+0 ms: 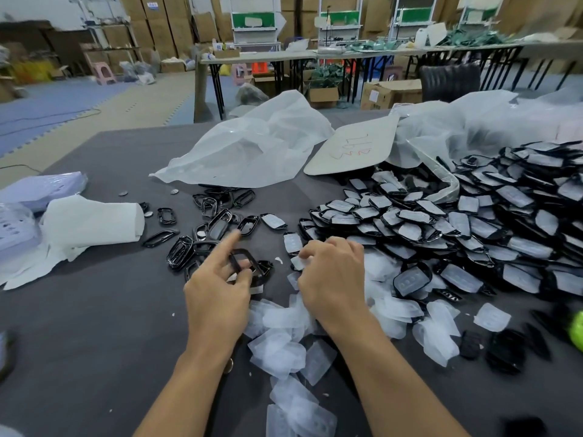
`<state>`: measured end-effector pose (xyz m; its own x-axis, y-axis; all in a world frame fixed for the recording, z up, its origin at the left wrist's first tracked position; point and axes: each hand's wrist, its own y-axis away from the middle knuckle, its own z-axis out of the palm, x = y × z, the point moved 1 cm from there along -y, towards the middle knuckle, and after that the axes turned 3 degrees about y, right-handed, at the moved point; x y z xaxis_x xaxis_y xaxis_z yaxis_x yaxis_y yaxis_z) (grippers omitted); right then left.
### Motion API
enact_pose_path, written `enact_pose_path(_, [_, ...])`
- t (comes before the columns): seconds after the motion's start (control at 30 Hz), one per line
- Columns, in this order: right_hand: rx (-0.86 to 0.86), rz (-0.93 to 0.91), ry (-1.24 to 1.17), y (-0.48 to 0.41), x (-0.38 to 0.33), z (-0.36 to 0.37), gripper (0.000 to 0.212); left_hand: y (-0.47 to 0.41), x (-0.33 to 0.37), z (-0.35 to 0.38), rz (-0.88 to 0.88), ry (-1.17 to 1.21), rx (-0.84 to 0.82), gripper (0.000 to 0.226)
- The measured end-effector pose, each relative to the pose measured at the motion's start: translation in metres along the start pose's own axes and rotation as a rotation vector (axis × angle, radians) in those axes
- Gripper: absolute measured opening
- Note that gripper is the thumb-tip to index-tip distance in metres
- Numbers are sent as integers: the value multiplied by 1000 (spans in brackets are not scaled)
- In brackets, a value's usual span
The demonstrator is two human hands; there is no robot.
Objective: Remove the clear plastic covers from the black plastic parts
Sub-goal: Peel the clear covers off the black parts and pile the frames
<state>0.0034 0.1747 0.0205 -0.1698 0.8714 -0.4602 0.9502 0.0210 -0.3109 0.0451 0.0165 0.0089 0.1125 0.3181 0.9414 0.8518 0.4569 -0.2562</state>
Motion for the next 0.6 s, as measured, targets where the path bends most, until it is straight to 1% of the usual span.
enact_pose_path(0.07, [-41,-43,63,0,-5,5,37,-6,-4,1,22,17,-7,86])
enact_pose_path(0.1, [-80,-73,84,0,-9,9,42,-10,-6,2,32,13,0,88])
enact_pose_path(0.13, [-116,-98,98,1,-12,13,45,-14,-9,2,29,20,16,84])
enact_pose_path(0.2, [-141,-112,106,0,-15,18,42,-23,-17,3,-31,96,44,66])
enact_pose_path(0.3, [-114,-88,87,-4,-14,20,36,-36,-26,3,-142,212,55,32])
enact_pose_path(0.37, [-93,-79,83,-6,-11,20,32,-42,-30,2,-180,269,75,23])
enact_pose_path(0.47, [6,-73,44,-6,-9,19,31,-48,-30,0,-188,297,88,22])
enact_pose_path(0.53, [60,-70,37,-7,-11,17,31,-50,-28,0,-177,286,84,30])
enact_pose_path(0.6, [17,-69,55,-7,-8,12,27,-50,-25,1,-154,274,73,36])
